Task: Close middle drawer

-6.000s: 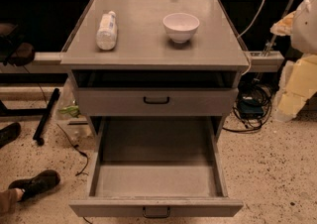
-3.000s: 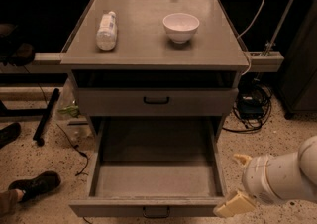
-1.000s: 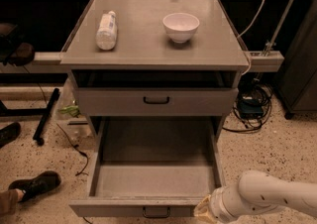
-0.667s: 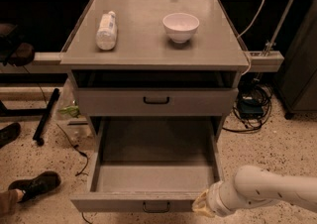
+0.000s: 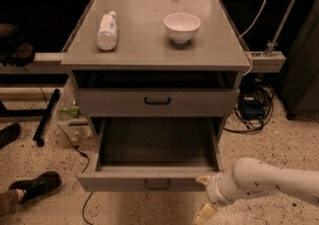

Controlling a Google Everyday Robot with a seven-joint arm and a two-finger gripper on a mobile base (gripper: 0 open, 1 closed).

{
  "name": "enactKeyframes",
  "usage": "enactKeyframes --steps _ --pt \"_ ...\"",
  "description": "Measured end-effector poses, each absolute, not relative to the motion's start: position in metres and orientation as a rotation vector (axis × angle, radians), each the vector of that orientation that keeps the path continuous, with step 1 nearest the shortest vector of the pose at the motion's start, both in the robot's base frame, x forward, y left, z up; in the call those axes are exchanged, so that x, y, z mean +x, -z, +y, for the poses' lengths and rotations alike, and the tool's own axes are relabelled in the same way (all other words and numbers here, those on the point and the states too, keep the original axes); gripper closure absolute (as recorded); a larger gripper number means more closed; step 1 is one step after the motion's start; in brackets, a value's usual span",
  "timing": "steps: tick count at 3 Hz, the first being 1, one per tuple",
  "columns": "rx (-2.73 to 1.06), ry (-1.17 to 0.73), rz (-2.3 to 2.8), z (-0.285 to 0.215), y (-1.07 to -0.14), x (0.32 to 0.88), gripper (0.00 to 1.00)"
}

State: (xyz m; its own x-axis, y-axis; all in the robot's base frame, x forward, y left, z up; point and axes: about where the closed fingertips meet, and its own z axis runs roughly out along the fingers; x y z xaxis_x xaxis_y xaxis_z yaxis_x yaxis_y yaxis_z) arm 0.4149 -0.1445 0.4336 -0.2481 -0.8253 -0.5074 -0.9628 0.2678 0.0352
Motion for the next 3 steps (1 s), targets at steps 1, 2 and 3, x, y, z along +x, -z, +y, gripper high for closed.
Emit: enactKeyframes --steps 1,2,3 --pt "-1.616 -0.453 2.141 -0.1404 -0.4244 0.4520 0.00" --pt "-1.615 -0.453 2.142 -0.1399 -0.4243 0.4522 0.00" --pt "-1.591 -0.458 2.153 -0.1412 -0.4244 0.4515 0.00"
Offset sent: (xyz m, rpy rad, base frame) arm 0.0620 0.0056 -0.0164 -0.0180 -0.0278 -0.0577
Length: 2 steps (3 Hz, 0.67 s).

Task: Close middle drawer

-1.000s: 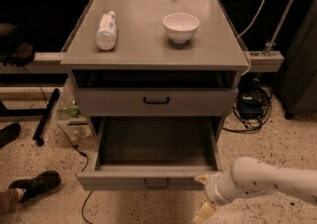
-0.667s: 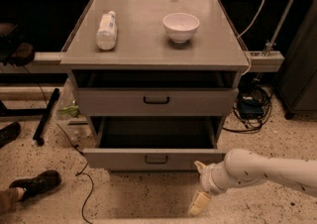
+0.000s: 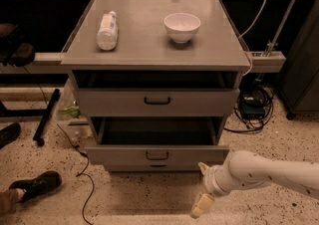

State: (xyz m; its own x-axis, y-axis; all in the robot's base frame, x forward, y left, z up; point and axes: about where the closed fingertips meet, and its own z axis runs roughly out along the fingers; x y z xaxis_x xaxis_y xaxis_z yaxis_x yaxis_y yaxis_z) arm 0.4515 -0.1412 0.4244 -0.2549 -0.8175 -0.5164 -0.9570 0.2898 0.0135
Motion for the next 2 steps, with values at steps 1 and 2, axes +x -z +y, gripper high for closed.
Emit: enactKeyframes --steps 1,2 --pt "-1.552 -0.457 2.144 -0.149 -0.419 0.469 0.00" --pt "-1.540 -0.462 2.098 -0.163 -0.408 0.500 0.19"
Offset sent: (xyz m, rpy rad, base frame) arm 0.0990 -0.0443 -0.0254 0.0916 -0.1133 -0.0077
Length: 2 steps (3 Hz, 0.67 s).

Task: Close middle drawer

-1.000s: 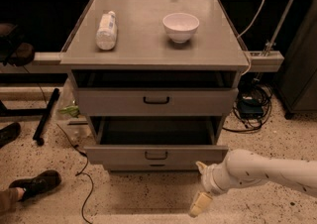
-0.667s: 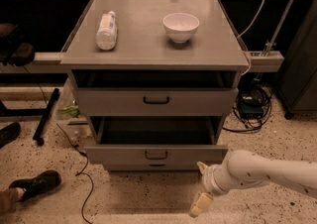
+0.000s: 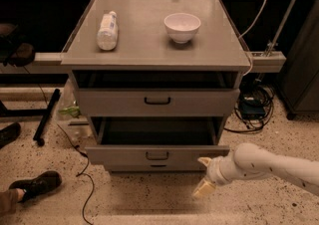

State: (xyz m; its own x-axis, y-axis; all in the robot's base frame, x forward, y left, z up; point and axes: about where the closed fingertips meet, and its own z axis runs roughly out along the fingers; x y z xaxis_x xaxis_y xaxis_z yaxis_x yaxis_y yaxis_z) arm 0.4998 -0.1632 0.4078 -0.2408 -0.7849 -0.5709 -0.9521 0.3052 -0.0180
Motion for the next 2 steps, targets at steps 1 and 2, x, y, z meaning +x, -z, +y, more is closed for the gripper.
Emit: enactKeyframes --steps 1,2 --pt "-1.566 -0.472 2.021 -0.173 -0.400 0.526 0.42" --pt "-1.604 -0.476 1.938 -0.177 -0.396 0.548 0.46"
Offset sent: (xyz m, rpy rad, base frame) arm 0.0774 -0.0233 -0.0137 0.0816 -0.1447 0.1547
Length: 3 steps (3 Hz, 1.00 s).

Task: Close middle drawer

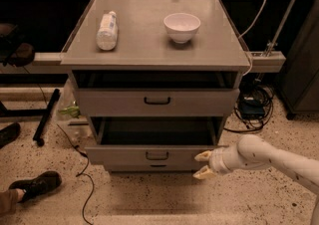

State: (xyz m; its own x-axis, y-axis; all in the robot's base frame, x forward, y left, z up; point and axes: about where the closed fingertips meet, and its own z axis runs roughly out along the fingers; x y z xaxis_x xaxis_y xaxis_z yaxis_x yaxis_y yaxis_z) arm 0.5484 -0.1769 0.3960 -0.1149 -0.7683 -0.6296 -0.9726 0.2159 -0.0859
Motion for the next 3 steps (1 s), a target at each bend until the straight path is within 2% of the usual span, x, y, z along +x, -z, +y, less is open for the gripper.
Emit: enactKeyframes --steps 1,2,3 --pt "-1.602 -0.459 1.882 -0.179 -0.396 0.567 0.27" --pt "-1.591 -0.450 1.867 -0.180 -0.396 0.573 0.04" --pt "-1.556 -0.437 1.825 -0.180 -0.399 0.588 0.00"
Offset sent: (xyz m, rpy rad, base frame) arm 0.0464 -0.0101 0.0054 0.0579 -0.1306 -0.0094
